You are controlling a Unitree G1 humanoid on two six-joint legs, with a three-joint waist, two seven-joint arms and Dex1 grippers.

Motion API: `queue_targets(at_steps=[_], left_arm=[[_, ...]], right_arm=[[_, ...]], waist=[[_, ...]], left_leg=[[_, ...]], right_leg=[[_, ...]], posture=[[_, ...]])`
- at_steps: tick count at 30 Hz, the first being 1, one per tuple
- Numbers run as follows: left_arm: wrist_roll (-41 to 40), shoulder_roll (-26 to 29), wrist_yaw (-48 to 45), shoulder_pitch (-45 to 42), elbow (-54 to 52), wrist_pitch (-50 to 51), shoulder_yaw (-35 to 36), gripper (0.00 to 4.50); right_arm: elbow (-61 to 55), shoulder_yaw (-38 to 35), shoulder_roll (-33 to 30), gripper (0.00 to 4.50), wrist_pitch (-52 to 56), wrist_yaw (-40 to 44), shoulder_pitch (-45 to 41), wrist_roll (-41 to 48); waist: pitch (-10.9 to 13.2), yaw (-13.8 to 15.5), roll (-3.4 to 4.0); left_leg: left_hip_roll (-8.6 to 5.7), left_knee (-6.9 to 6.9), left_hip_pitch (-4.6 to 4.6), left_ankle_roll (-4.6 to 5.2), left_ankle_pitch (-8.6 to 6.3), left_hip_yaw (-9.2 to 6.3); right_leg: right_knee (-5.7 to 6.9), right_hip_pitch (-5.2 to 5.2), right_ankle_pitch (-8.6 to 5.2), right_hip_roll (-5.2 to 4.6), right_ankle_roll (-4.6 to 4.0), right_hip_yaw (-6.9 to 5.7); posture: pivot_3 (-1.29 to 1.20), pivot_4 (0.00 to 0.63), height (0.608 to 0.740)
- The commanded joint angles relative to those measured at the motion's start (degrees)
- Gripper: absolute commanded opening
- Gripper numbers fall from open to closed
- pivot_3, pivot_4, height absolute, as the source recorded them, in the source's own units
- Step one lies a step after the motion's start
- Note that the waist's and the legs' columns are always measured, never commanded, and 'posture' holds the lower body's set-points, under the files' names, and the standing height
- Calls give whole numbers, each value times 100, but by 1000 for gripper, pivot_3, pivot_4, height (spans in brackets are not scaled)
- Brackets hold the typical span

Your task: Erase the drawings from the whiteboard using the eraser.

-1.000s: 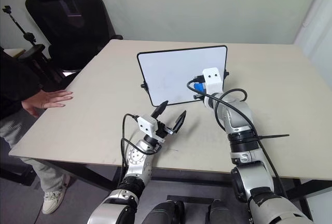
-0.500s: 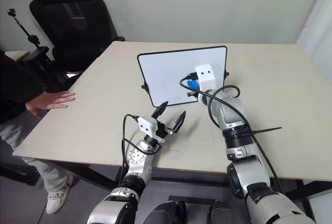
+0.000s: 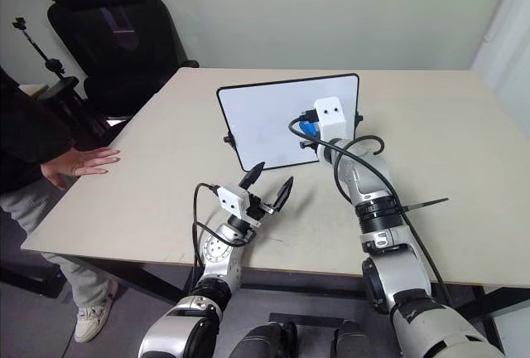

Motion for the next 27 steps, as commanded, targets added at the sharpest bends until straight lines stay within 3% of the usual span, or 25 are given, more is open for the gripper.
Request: queue_targets(at_steps=[1, 13, 19, 27], left_arm=[[-40, 8, 14, 305, 52, 143, 17, 4500], [-42, 112, 278, 219, -1250, 1197, -141, 4500], [195, 45, 540, 389, -1910, 1750, -425, 4500], [235, 155, 802, 444, -2617, 2382, -529, 4500]], right_arm=[[-786, -6, -21, 777, -172, 168, 266, 135], [-1955, -180, 25, 777, 249, 30, 1151, 391], [-2081, -275, 84, 777, 406, -58, 1254, 436], [-2144, -233, 72, 777, 431, -62, 1261, 395]], waist=[[0, 3, 0], [26, -5, -41], [62, 7, -100], [68, 61, -108]], left_leg=[[0, 0, 0, 0, 0, 0], [2, 0, -23, 0, 1, 0], [2, 7, -56, 0, 43, 1], [2, 52, -99, 9, 56, 1]], right_leg=[[-6, 1, 0, 0, 0, 0], [-34, -6, 0, 3, 0, -4], [-35, -32, 27, 2, -7, -9], [-47, -51, 37, 3, 6, -13]], posture=[[0, 150, 740], [0, 150, 740], [0, 150, 740], [0, 150, 740]])
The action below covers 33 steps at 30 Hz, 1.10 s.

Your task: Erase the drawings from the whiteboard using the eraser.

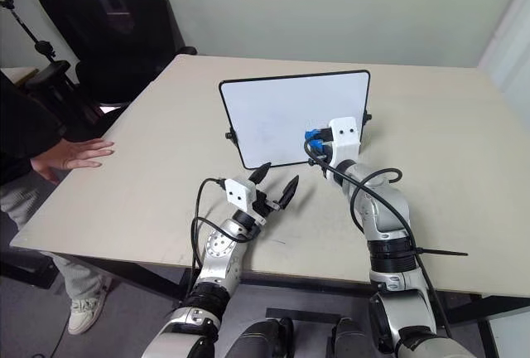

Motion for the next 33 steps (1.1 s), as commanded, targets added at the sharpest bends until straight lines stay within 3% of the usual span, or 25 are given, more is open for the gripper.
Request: queue_targets(at_steps=[1, 4, 9, 33], left_arm=[[15, 88, 93, -25, -512, 256, -72, 4500], [59, 151, 146, 27, -595, 380, -110, 4500], [-57, 149, 113, 114, -558, 356, -90, 4500], [-67, 157, 64, 127, -323, -31, -89, 4500]], right_arm=[[-257, -28, 25, 777, -1, -60, -59, 86], [-129, -59, 36, 777, -17, -90, -124, 72], [175, -118, 32, 777, -149, -141, -367, 36], [896, 340, -16, 777, -81, -20, -784, -127]], waist=[[0, -4, -1], [0, -8, -1], [0, -5, 0], [0, -56, 0]], left_leg=[[0, 6, -7, 1, 10, 0], [0, 25, -27, 7, 35, 0], [0, 87, -57, 106, 5, 0], [1, 100, -45, 101, 2, 1]], right_leg=[[1, -6, 6, 0, -3, -1], [-1, -17, 12, 1, -10, -1], [-3, -20, -11, 1, 9, -1], [8, -15, 0, 1, -5, 0]], posture=[[0, 150, 740], [0, 150, 740], [0, 150, 740], [0, 150, 740]])
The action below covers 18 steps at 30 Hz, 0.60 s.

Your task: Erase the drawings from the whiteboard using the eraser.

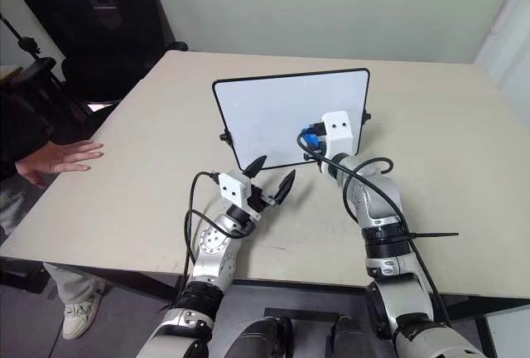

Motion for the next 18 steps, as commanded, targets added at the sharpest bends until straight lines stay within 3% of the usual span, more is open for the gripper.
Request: queue_targets(at_steps=[1, 12, 18], left_arm=[[-11, -17, 25, 31, 115, -142, 7, 4500], [-61, -8, -85, -36, 626, -471, 101, 4500], [-92, -3, -174, -105, 889, -653, 147, 4500]], right_arm=[[19, 157, -17, 777, 81, 50, -225, -69], [258, 59, -153, 777, 237, 0, -461, -73], [309, -76, -185, 777, 20, -65, -628, -63]], waist=[[0, -6, 0], [-11, -9, 17], [-14, -19, 22]], left_leg=[[0, 1, 1, -1, 1, 0], [-1, 3, 24, -13, 0, 0], [-1, 2, 64, -68, -30, 0]], right_leg=[[2, 0, 1, 0, -1, 0], [23, 11, 5, -1, -7, 2], [40, 32, 7, -1, -11, 3]], posture=[[0, 150, 740], [0, 150, 740], [0, 150, 740]])
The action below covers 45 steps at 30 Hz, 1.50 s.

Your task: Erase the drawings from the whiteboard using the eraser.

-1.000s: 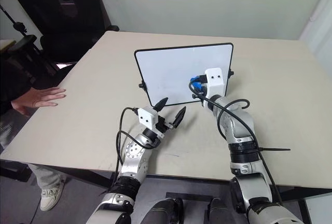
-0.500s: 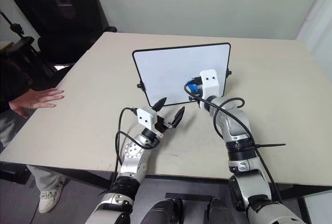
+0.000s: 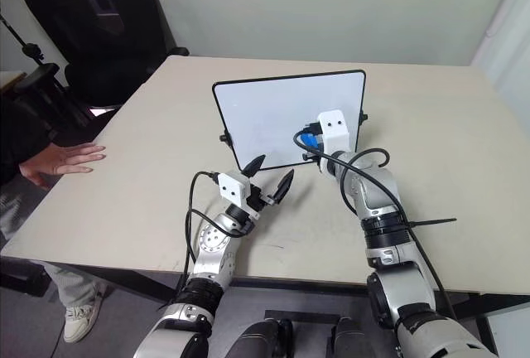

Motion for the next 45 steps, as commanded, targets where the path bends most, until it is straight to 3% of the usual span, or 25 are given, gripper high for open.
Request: queue_targets(at_steps=[1, 17, 34, 45], left_arm=[[-90, -17, -54, 119, 277, -191, 67, 4500], [-71, -37, -83, 126, 261, -216, 62, 4500], [-111, 10, -192, 20, 706, -445, 263, 4500], [-112, -8, -91, 88, 384, -299, 243, 4500]], right_arm=[[-104, -233, -7, 777, -296, -99, -310, 15], [1079, -4, 22, 777, -523, -68, -303, -322], [502, -114, 164, 777, -303, 31, -1005, -93], [333, 441, 455, 777, 1, 229, -456, -182]], waist=[[-1, -6, 1], [-1, -14, 1], [-7, -20, 13], [-17, -21, 29]], left_leg=[[0, 0, 9, -1, -1, 0], [-1, -1, 36, -11, -7, 0], [0, -17, 42, -23, -14, -1], [1, -20, 42, -39, -25, -3]], right_leg=[[2, 1, 0, 0, 0, 0], [5, 13, -4, -2, 11, 3], [11, -15, -2, -1, 12, 3], [16, -21, -2, -1, 12, 0]], posture=[[0, 150, 740], [0, 150, 740], [0, 150, 740], [0, 150, 740]])
